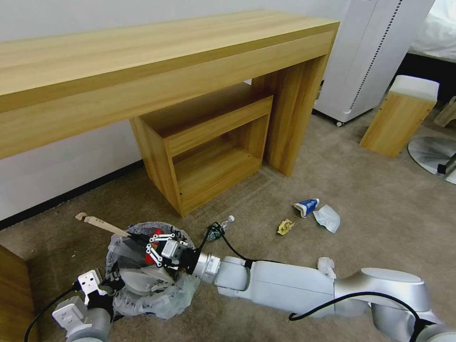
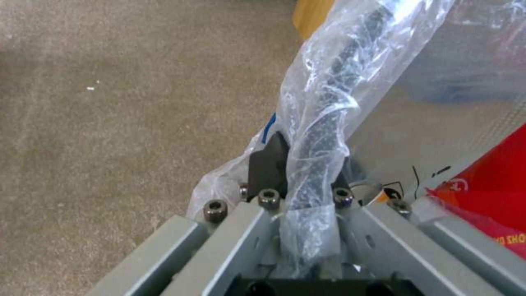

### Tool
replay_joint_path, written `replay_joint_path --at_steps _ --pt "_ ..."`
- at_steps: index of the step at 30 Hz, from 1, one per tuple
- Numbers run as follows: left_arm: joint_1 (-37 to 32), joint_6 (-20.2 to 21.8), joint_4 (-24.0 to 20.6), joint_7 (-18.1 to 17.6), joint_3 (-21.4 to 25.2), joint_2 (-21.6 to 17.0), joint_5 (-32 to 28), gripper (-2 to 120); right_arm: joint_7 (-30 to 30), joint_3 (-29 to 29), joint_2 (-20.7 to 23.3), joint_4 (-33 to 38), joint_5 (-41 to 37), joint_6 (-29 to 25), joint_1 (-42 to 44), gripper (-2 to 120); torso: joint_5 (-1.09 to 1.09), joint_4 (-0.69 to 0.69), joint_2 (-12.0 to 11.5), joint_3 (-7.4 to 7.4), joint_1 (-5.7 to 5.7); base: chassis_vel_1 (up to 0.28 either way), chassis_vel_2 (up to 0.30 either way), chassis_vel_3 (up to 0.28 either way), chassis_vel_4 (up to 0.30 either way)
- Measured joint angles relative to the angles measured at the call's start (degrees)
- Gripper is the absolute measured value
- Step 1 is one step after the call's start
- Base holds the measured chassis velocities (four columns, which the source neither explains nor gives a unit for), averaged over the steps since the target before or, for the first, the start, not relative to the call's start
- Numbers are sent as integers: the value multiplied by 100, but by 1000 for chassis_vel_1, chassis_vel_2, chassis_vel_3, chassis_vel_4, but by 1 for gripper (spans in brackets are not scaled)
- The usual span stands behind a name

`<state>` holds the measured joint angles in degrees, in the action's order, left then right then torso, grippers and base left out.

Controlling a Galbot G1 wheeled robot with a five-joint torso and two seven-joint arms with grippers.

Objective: Pick up the trash bin and place the garbage on the floor into it.

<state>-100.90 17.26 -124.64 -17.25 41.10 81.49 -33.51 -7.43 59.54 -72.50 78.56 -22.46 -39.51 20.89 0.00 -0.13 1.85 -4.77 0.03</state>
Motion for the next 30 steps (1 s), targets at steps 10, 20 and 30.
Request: replay_joint_path --at_steps 10,20,30 --pt "43 -12 46 0 -11 8 -16 0 130 -57 -25 -265 124 -126 216 0 0 0 0 0 0 0 0 0 0" --pt "68 -19 66 3 -16 5 -34 0 306 -212 62 -523 238 -273 300 15 0 0 0 0 0 0 0 0 0" --pt "122 -19 76 -2 -16 -27 -56 0 324 -294 478 -197 227 -268 315 30 1 0 0 0 0 0 0 0 0"
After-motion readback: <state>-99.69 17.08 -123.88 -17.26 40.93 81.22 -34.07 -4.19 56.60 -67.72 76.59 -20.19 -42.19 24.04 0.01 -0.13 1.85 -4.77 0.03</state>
